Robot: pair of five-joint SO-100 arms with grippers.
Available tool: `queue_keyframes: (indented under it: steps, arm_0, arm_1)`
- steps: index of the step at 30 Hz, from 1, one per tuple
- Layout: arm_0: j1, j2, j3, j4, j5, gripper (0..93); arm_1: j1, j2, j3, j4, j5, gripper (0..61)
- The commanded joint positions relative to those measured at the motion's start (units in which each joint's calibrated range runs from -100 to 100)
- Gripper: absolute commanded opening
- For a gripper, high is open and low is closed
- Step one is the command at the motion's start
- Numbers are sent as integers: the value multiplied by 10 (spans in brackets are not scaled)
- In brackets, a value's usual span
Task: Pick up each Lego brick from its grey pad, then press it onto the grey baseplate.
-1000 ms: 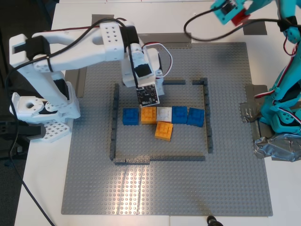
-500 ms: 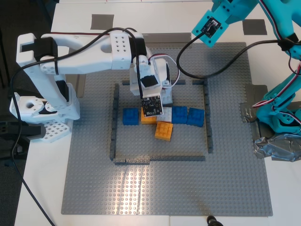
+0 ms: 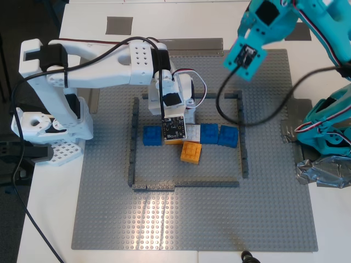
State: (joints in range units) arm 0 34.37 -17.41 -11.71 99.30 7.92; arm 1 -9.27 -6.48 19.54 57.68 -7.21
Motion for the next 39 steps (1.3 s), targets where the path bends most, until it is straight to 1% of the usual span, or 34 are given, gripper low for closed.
queue_keyframes:
  steps: [1,8,15,16,17,18,22,25,30,39]
  arm_0:
    - [-46,-58,35,7,2,0]
    - [-147,-104,99,7,-1,0]
    - [-226,-107,108,7,-1,0]
    - [-235,-107,108,7,-4,0]
    - [-250,-107,108,7,-11,0]
    - [-258,-107,108,7,-13,0]
    - [-295,-107,108,7,-23,0]
    - [-326,-101,108,7,-32,0]
    - [-393,-101,108,7,-51,0]
    - [-485,-94,109,1,-73,0]
  arm_1:
    - [10,-30,1,-20,2,2]
    - [16,-39,7,-36,4,2]
    - [15,-39,9,-39,7,3]
    - [15,-39,10,-39,7,14]
    - [16,-41,11,-39,3,105]
    - [16,-41,12,-39,3,132]
    - [18,-44,12,-40,2,204]
    - [18,-47,12,-40,2,223]
    - [15,-59,8,-33,6,228]
    - [-17,-106,-20,24,12,220]
